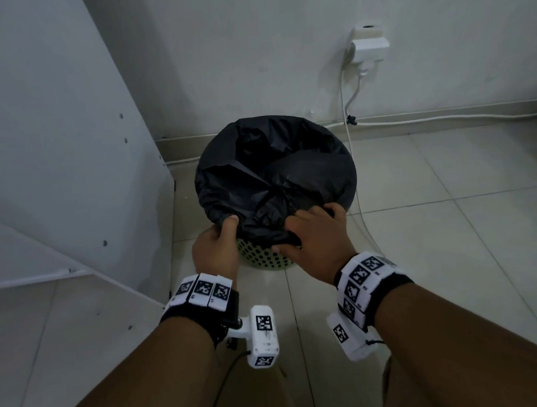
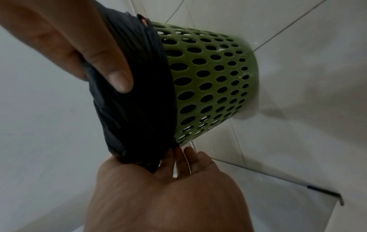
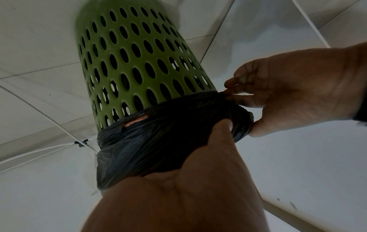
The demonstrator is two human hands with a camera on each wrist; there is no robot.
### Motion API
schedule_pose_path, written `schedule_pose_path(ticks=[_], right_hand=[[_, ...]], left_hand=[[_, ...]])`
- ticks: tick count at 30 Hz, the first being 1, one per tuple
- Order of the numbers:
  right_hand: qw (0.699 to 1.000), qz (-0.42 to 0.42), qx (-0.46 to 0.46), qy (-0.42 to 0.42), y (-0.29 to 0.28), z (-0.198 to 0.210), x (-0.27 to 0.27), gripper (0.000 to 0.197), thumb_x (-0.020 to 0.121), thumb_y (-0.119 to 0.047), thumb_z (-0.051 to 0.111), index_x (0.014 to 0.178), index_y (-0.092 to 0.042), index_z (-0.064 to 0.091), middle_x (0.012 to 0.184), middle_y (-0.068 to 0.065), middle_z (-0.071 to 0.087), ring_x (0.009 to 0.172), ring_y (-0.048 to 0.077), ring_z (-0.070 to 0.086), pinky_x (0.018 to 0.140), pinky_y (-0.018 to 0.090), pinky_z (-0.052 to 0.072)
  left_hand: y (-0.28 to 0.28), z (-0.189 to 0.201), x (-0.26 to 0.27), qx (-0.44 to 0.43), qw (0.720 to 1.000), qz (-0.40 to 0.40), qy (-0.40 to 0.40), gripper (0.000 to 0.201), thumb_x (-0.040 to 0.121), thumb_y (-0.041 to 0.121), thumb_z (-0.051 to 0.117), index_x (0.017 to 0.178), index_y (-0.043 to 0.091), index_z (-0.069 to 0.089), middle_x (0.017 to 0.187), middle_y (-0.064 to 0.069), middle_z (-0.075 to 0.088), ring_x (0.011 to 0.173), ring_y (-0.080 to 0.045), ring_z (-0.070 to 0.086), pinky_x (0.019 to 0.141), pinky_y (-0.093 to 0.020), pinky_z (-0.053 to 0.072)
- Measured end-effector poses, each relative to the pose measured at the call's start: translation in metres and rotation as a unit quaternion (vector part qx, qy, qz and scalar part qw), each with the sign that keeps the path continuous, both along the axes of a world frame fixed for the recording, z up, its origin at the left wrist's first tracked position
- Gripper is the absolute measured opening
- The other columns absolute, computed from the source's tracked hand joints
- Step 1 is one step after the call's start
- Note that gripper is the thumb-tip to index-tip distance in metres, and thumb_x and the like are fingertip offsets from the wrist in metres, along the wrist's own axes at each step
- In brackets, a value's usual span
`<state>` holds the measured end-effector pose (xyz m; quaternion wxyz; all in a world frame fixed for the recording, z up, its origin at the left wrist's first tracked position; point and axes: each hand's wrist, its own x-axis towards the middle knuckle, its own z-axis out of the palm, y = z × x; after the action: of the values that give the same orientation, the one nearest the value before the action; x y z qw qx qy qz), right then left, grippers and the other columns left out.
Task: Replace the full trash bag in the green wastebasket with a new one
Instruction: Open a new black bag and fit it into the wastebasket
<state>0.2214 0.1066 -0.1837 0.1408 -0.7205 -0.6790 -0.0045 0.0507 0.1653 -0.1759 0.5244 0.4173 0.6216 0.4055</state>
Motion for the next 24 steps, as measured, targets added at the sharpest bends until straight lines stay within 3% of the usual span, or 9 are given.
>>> schedule_pose_path(ticks=[2, 4, 7, 10, 12, 14, 16, 21, 24], right_hand=[[1.000, 0.001, -0.001, -0.001, 0.000, 0.000, 0.000, 0.037, 0.079, -0.067, 0.050, 0.078, -0.030, 0.048, 0.075, -0.015, 0.040, 0.085, 0.018, 0.056, 0.100, 0.048, 0.029], [1.000, 0.000, -0.002, 0.000, 0.000, 0.000, -0.001, 0.037, 0.080, -0.067, 0.049, 0.078, -0.030, 0.047, 0.076, -0.015, 0.039, 0.085, 0.018, 0.056, 0.100, 0.048, 0.029], [1.000, -0.006, 0.003, 0.007, 0.000, 0.000, -0.003, 0.037, 0.080, -0.067, 0.048, 0.077, -0.030, 0.049, 0.075, -0.015, 0.039, 0.084, 0.019, 0.056, 0.099, 0.048, 0.028], [1.000, -0.009, 0.002, 0.003, 0.001, 0.000, -0.003, 0.037, 0.080, -0.067, 0.050, 0.078, -0.030, 0.050, 0.076, -0.015, 0.039, 0.085, 0.018, 0.056, 0.099, 0.046, 0.025], [1.000, -0.007, 0.001, -0.001, 0.000, -0.001, -0.001, 0.037, 0.081, -0.067, 0.051, 0.080, -0.030, 0.053, 0.077, -0.016, 0.040, 0.086, 0.018, 0.056, 0.099, 0.046, 0.025], [1.000, -0.008, 0.004, -0.005, 0.001, -0.002, -0.001, 0.037, 0.080, -0.067, 0.052, 0.080, -0.030, 0.053, 0.077, -0.015, 0.043, 0.086, 0.018, 0.056, 0.098, 0.045, 0.024], [1.000, -0.007, 0.003, -0.004, 0.001, -0.002, -0.001, 0.038, 0.080, -0.067, 0.051, 0.080, -0.029, 0.053, 0.076, -0.014, 0.045, 0.086, 0.018, 0.056, 0.098, 0.045, 0.025], [1.000, -0.003, -0.002, -0.001, 0.001, 0.000, -0.001, 0.037, 0.080, -0.067, 0.050, 0.079, -0.029, 0.049, 0.075, -0.014, 0.039, 0.084, 0.018, 0.055, 0.098, 0.047, 0.028], [1.000, -0.006, 0.000, -0.004, 0.001, -0.001, -0.002, 0.038, 0.080, -0.067, 0.050, 0.080, -0.029, 0.052, 0.076, -0.015, 0.039, 0.085, 0.018, 0.056, 0.098, 0.047, 0.028]], left_hand=[[0.002, -0.001, 0.002, 0.008, 1.000, -0.001, 0.010, 0.048, 0.089, 0.044, 0.058, 0.080, -0.004, 0.063, 0.077, -0.017, 0.067, 0.070, -0.022, 0.055, 0.065, -0.033, 0.040], [0.004, -0.002, 0.003, 0.007, 1.000, 0.001, 0.007, 0.051, 0.085, 0.045, 0.056, 0.081, -0.006, 0.061, 0.073, -0.013, 0.062, 0.070, -0.024, 0.054, 0.066, -0.034, 0.038], [0.006, -0.004, 0.003, -0.005, 1.000, -0.006, -0.001, 0.048, 0.085, 0.048, 0.057, 0.083, 0.001, 0.066, 0.079, -0.011, 0.068, 0.075, -0.023, 0.058, 0.068, -0.033, 0.040], [0.005, -0.005, 0.001, -0.013, 1.000, 0.011, -0.023, 0.023, 0.090, 0.041, 0.065, 0.084, 0.019, 0.070, 0.084, 0.005, 0.070, 0.079, -0.011, 0.062, 0.063, -0.023, 0.044], [0.004, -0.006, 0.003, -0.012, 0.998, 0.034, -0.045, 0.018, 0.089, 0.034, 0.071, 0.096, 0.018, 0.072, 0.090, 0.006, 0.070, 0.083, -0.005, 0.064, 0.059, -0.015, 0.047], [0.004, -0.008, 0.006, -0.019, 0.992, 0.083, -0.097, 0.038, 0.086, 0.025, 0.076, 0.119, 0.010, 0.064, 0.103, 0.000, 0.070, 0.087, -0.002, 0.065, 0.059, -0.008, 0.050], [0.005, -0.012, 0.008, -0.015, 0.988, 0.109, -0.109, 0.050, 0.085, 0.019, 0.077, 0.127, 0.007, 0.053, 0.108, -0.003, 0.068, 0.087, -0.002, 0.065, 0.061, -0.007, 0.051], [0.011, -0.017, 0.008, 0.013, 0.995, 0.084, -0.053, 0.047, 0.078, 0.035, 0.073, 0.115, 0.010, 0.059, 0.101, -0.002, 0.072, 0.089, -0.012, 0.068, 0.068, -0.022, 0.048], [0.011, -0.021, 0.005, 0.019, 0.997, 0.067, -0.034, 0.046, 0.075, 0.043, 0.072, 0.110, 0.015, 0.064, 0.098, 0.004, 0.072, 0.090, -0.010, 0.067, 0.070, -0.024, 0.048]])
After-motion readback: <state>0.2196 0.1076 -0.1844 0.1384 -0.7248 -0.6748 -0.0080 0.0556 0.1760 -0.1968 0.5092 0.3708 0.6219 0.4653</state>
